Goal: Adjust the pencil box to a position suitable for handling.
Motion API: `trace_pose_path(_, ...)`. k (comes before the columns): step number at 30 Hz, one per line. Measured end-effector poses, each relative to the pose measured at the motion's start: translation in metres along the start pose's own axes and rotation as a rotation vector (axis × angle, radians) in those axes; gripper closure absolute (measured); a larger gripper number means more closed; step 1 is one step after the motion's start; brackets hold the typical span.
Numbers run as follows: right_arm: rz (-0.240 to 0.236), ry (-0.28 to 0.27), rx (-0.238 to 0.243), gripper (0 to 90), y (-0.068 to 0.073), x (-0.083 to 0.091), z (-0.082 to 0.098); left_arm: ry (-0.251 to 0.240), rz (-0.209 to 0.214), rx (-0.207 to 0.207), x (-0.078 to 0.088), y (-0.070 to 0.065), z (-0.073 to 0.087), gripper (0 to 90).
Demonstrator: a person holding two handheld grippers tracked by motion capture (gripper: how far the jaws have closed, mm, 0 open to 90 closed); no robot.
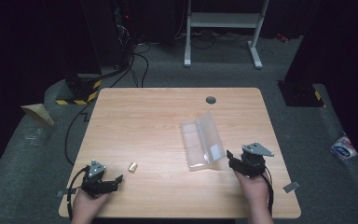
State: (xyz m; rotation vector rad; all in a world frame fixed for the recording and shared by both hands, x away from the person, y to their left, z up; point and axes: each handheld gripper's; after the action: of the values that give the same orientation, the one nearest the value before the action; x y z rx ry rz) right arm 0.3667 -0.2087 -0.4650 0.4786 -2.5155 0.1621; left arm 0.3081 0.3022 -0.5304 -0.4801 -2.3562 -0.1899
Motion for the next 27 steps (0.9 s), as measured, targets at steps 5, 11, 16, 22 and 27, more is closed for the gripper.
trace_pose_path(5, -0.042, -0.016, 0.019, 34.1, 0.016, -0.001, -0.007, -0.005, -0.004, 0.002, 0.000, 0.000, 0.000, 14.3)
trace_pose_path(11, -0.098, -0.035, 0.054, 39.6, 0.036, -0.005, -0.014, -0.006, -0.005, 0.003, 0.000, 0.000, 0.000, 14.4)
trace_pose_path(16, -0.141, -0.030, 0.065, 41.5, 0.051, -0.010, -0.014, -0.002, -0.003, 0.001, 0.000, 0.000, 0.000, 14.1)
trace_pose_path(22, -0.198, -0.011, 0.083, 42.0, 0.072, -0.021, -0.010, 0.000, -0.004, 0.002, 0.000, 0.000, 0.000, 14.0)
trace_pose_path(27, -0.222, 0.000, 0.099, 41.8, 0.081, -0.026, -0.007, -0.006, -0.005, 0.005, 0.000, 0.000, 0.000, 14.1)
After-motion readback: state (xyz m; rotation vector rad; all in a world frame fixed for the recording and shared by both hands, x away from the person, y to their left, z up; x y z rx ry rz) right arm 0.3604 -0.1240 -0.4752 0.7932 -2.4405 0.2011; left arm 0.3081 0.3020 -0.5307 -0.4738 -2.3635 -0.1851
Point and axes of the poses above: each handheld gripper's, and its own axes: x roughly backward along the jaws, z roughly out of its underside, y roughly to its left
